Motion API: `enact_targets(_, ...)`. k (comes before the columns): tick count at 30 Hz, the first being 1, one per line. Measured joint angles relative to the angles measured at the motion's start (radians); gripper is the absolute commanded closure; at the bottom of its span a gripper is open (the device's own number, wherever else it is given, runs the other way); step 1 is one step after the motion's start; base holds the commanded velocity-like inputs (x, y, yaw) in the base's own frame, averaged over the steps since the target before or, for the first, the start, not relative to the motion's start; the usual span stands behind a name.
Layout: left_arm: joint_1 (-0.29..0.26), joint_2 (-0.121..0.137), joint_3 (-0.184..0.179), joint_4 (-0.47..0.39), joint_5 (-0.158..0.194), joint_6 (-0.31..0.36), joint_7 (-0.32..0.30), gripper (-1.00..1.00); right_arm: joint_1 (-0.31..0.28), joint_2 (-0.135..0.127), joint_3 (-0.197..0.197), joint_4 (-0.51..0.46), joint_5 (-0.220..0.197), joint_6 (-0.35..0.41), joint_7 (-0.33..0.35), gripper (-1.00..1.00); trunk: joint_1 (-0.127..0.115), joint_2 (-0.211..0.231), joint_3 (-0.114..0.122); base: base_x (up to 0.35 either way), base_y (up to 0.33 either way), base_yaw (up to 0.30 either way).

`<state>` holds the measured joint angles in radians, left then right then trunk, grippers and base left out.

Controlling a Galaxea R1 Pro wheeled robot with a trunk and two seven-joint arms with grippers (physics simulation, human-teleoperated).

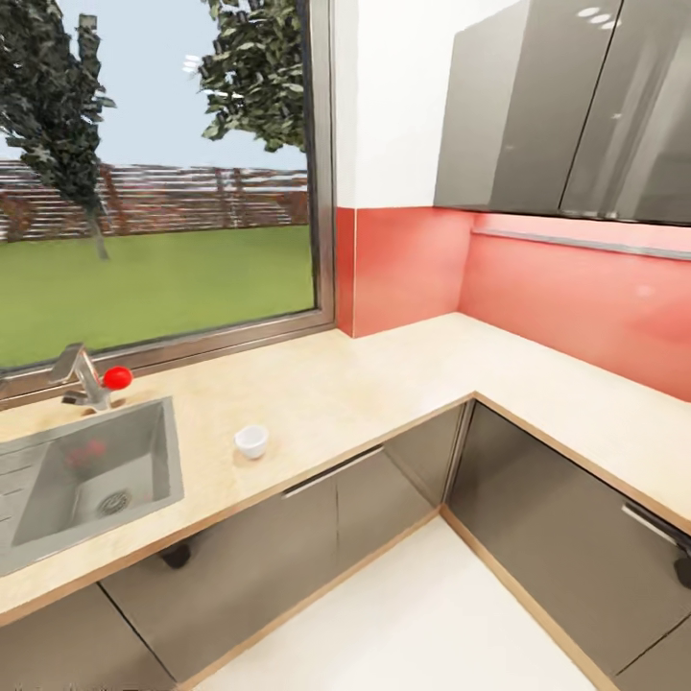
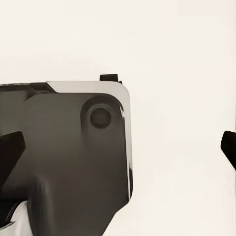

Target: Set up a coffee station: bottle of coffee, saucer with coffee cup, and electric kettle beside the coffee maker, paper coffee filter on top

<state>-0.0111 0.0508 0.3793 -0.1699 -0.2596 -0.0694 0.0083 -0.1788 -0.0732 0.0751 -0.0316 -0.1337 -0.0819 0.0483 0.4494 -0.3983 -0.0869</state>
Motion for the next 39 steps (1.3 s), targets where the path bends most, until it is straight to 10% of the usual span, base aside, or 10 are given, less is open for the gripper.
enact_targets(39,0.000,0.000,0.008,0.000,0.005,0.000,0.001,-1.00,0.000,0.000,0.000,0.000,0.000,0.000,0.001,-1.00,0.000,0.000,0.026,0.004,-0.076,0.259)
